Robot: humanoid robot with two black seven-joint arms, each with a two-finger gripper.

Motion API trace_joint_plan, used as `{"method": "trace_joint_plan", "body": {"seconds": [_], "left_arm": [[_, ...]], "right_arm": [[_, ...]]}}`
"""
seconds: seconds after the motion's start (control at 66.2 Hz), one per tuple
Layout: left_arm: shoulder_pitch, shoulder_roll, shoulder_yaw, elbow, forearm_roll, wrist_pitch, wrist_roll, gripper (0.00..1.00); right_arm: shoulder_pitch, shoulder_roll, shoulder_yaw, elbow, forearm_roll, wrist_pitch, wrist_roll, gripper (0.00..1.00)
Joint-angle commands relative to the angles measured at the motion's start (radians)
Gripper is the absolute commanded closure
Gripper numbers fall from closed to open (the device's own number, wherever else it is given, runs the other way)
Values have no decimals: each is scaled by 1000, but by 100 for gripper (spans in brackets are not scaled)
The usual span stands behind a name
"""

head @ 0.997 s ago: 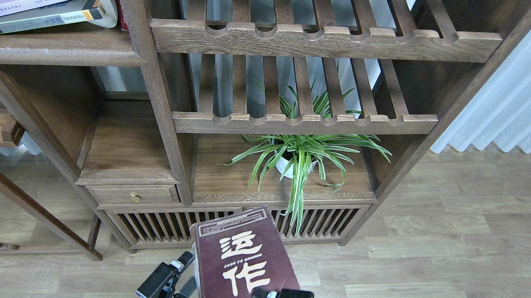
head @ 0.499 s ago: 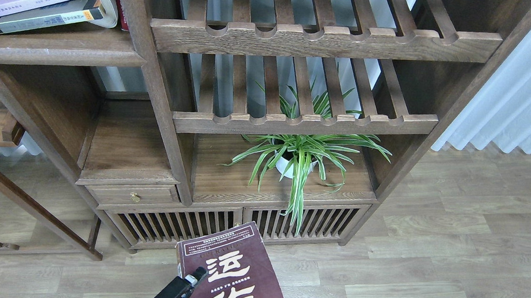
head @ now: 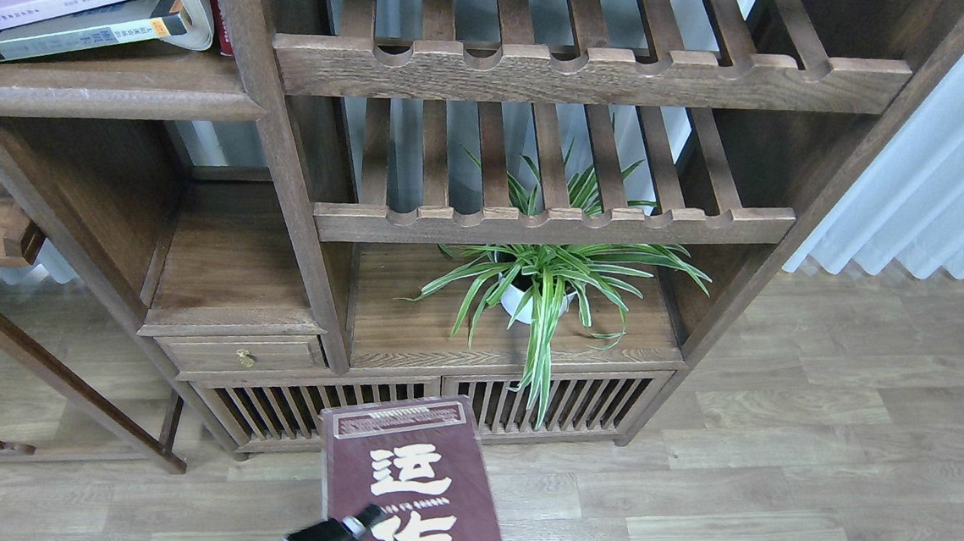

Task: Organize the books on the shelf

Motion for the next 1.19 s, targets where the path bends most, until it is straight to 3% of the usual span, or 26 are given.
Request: {"method": "trace_joint_plan", "body": {"seconds": [0.0, 0.181, 0.302, 0.408, 0.604, 0.786, 1.012, 1.027, 1.178], "left_arm": [[-9, 69, -104, -5, 82, 0, -1, 100], [-38, 282, -301, -5, 213, 0, -1, 100], [-73, 503, -475, -5, 210, 0, -1, 100], [-104, 601, -538, -6, 92, 0, -1, 100], [-294, 794, -610, -6, -70, 0, -1, 100], [-572, 896, -544, -5, -90, 0, -1, 100], [-1023, 929, -268, 6, 4, 0, -1, 100], [-1124, 928, -192, 23, 74, 0, -1, 100], [-1273, 934, -108, 72, 241, 0, -1, 100]], "right_arm": [[1, -3, 12, -3, -28, 0, 6, 3], [-1, -11, 27, -13, -28, 0, 7, 2], [2, -8, 35, -16, -29, 0, 7, 2], [7, -5, 35, -23, -29, 0, 7, 2], [27, 18, 34, -82, -31, 0, 7, 2], [47, 46, 34, -92, -31, 0, 7, 2], [53, 58, 35, -95, -28, 0, 7, 2], [53, 58, 35, -95, -25, 0, 7, 2], [51, 58, 37, -95, -22, 0, 9, 2]]}}
